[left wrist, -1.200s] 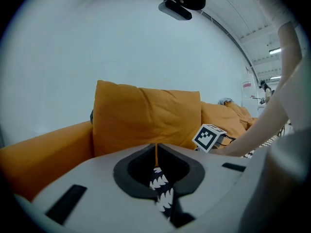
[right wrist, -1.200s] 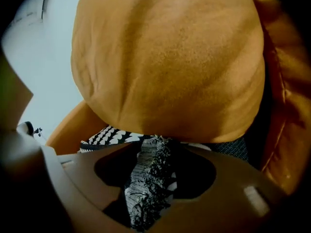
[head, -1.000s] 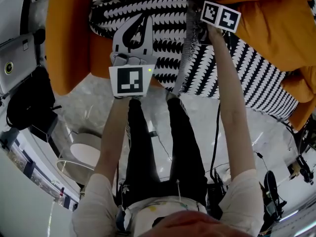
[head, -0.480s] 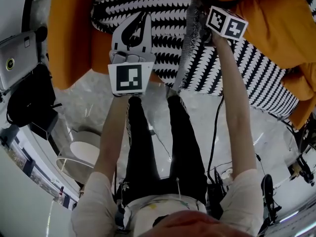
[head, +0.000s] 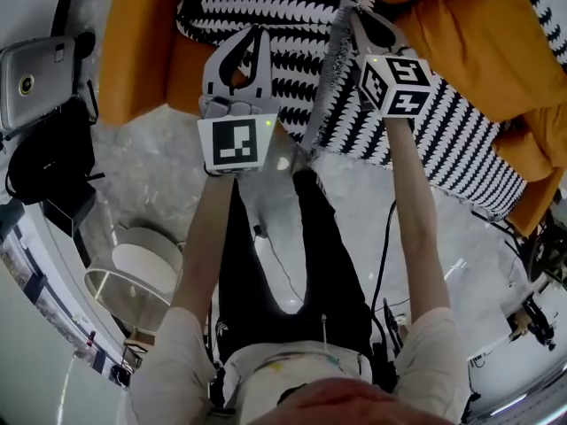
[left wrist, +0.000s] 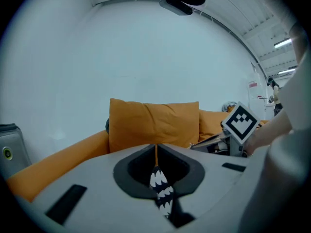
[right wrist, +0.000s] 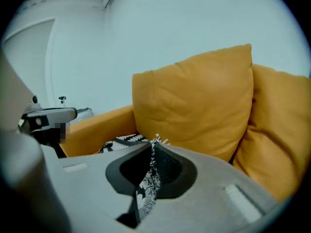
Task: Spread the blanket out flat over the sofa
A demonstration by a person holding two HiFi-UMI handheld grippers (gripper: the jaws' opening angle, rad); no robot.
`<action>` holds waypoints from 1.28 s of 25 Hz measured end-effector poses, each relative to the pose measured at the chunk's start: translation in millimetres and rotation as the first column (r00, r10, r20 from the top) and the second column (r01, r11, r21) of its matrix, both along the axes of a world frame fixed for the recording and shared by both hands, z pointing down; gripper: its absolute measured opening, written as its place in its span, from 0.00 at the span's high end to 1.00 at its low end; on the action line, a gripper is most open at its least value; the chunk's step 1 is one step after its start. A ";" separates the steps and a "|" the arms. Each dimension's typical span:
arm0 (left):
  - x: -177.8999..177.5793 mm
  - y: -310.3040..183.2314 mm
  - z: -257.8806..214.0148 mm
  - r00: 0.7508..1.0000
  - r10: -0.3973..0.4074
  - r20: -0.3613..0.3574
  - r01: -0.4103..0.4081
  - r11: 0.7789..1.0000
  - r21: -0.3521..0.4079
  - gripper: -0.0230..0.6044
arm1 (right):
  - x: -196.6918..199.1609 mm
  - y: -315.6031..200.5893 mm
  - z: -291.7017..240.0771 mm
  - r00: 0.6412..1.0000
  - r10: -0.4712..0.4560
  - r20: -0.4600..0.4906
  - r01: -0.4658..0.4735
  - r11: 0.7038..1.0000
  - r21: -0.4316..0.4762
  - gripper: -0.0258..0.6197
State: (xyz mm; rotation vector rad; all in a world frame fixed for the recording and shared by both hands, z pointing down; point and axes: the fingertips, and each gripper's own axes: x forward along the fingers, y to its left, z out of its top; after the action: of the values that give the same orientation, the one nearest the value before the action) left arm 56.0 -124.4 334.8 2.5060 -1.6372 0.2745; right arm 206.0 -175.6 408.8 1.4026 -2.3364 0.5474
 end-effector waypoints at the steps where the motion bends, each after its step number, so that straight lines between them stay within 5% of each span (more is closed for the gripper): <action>1: -1.5 8.0 -4.3 1.000 -0.017 -0.016 0.017 1.000 -0.003 0.93 | -5.3 11.0 -8.5 1.000 -0.023 -0.001 0.023 1.000 0.008 0.93; 9: -17.5 57.5 -33.2 1.000 0.004 -0.016 -0.004 1.000 -0.001 0.92 | -58.7 83.6 -75.9 0.984 -0.175 0.013 0.174 0.983 0.066 0.94; 17: -128.8 89.8 -30.5 0.989 -0.144 0.034 0.145 0.989 -0.014 0.92 | -179.3 132.7 -119.9 0.930 -0.359 0.081 0.344 0.927 0.151 0.94; 24: -173.8 136.2 -33.2 0.970 -0.231 0.077 0.233 0.973 -0.010 0.92 | -223.4 180.9 -112.4 0.891 -0.450 0.055 0.441 0.889 0.120 0.94; 32: -205.6 158.7 -23.0 0.958 -0.277 0.076 0.278 0.961 0.000 0.92 | -283.4 219.4 -73.9 0.811 -0.583 -0.043 0.585 0.809 0.053 0.94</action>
State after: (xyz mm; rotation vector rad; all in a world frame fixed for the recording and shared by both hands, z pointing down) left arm -149.6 34.3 311.8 2.2439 -1.9823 0.3471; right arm -77.4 43.8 334.8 0.6244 -2.6003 0.2654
